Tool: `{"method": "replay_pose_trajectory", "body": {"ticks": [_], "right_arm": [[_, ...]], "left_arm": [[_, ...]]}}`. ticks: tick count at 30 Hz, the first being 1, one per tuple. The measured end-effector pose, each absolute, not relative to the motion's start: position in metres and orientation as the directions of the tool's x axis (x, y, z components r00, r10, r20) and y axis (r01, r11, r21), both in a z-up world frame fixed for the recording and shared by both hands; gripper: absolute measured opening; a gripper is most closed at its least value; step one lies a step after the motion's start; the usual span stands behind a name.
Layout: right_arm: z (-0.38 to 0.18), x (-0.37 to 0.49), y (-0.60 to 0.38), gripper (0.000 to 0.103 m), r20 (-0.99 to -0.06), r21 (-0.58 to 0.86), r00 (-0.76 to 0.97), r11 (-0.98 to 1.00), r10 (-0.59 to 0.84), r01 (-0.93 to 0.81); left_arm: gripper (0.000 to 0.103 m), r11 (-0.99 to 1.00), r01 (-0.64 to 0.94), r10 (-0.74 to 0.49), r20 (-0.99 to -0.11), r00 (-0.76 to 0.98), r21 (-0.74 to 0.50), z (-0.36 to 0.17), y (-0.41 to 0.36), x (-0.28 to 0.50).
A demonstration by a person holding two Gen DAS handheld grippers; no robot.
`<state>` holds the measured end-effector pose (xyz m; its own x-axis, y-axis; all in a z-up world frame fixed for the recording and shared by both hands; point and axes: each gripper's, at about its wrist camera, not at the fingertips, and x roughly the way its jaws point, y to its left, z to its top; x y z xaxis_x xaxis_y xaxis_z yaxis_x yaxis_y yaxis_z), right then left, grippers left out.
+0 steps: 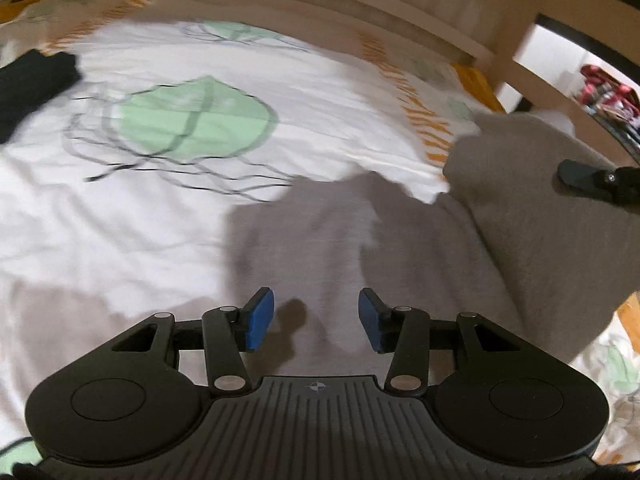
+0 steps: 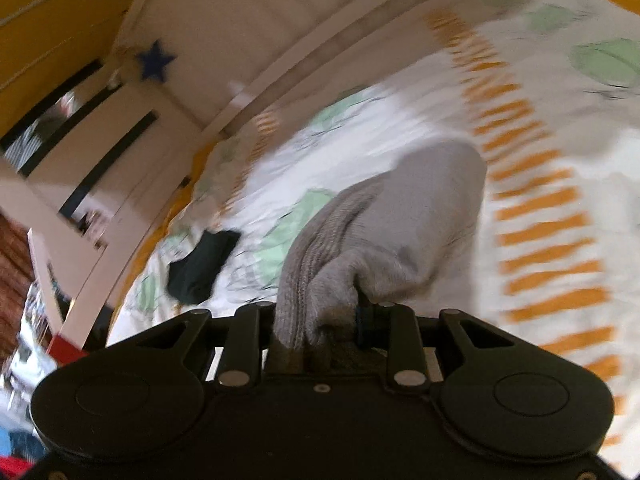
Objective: Fold large clothes
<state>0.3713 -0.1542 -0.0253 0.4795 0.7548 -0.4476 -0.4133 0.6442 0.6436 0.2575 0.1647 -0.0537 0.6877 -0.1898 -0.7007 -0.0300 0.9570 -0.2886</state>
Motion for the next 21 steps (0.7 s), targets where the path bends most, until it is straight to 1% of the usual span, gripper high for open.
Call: {"method": "replay_pose_trajectory", "body": {"ticks": [2, 4, 8, 11, 15, 16, 17, 18, 19, 20, 21], "right_arm": [[-0.026, 0.368, -0.122, 0.038, -0.460, 0.629, 0.443, 0.634, 0.770, -0.450], [-0.034, 0.364, -0.089, 0.038, -0.485, 0.608, 0.411, 0.636, 0.772, -0.476], [-0.055, 0.357, -0.034, 0.037, -0.551, 0.545, 0.384, 0.668, 0.741, -0.506], [-0.074, 0.354, -0.007, 0.037, -0.595, 0.503, 0.376, 0.694, 0.710, -0.516], [-0.095, 0.348, 0.018, 0.038, -0.637, 0.442, 0.386, 0.726, 0.668, -0.528], [-0.098, 0.345, 0.023, 0.041, -0.643, 0.429, 0.390, 0.731, 0.660, -0.530], [-0.102, 0.344, 0.024, 0.046, -0.638, 0.434, 0.393, 0.730, 0.663, -0.528], [-0.107, 0.344, 0.026, 0.056, -0.624, 0.454, 0.387, 0.718, 0.679, -0.527], [-0.109, 0.345, 0.025, 0.060, -0.595, 0.491, 0.375, 0.690, 0.711, -0.531], [-0.109, 0.346, 0.024, 0.064, -0.562, 0.527, 0.364, 0.661, 0.743, -0.534], [-0.107, 0.345, 0.021, 0.064, -0.537, 0.554, 0.357, 0.638, 0.764, -0.534]], "left_arm": [[0.046, 0.949, -0.066, -0.178, -0.697, 0.695, -0.308, -0.057, 0.182, 0.254], [0.046, 0.927, -0.118, -0.177, -0.693, 0.699, -0.356, -0.063, 0.199, 0.253], [0.046, 0.882, -0.197, -0.173, -0.683, 0.710, -0.428, -0.074, 0.226, 0.250], [0.046, 0.856, -0.222, -0.175, -0.666, 0.725, -0.467, -0.073, 0.236, 0.250], [0.046, 0.847, -0.231, -0.152, -0.634, 0.758, -0.478, -0.066, 0.240, 0.248], [0.046, 0.845, -0.234, -0.146, -0.628, 0.765, -0.481, -0.065, 0.242, 0.246], [0.046, 0.842, -0.240, -0.137, -0.623, 0.770, -0.483, -0.064, 0.243, 0.245], [0.046, 0.839, -0.248, -0.128, -0.619, 0.775, -0.484, -0.063, 0.245, 0.243], [0.046, 0.835, -0.255, -0.122, -0.616, 0.778, -0.487, -0.063, 0.247, 0.242], [0.046, 0.831, -0.261, -0.115, -0.612, 0.783, -0.491, -0.062, 0.250, 0.240], [0.046, 0.827, -0.267, -0.108, -0.607, 0.787, -0.494, -0.061, 0.253, 0.238]]}}
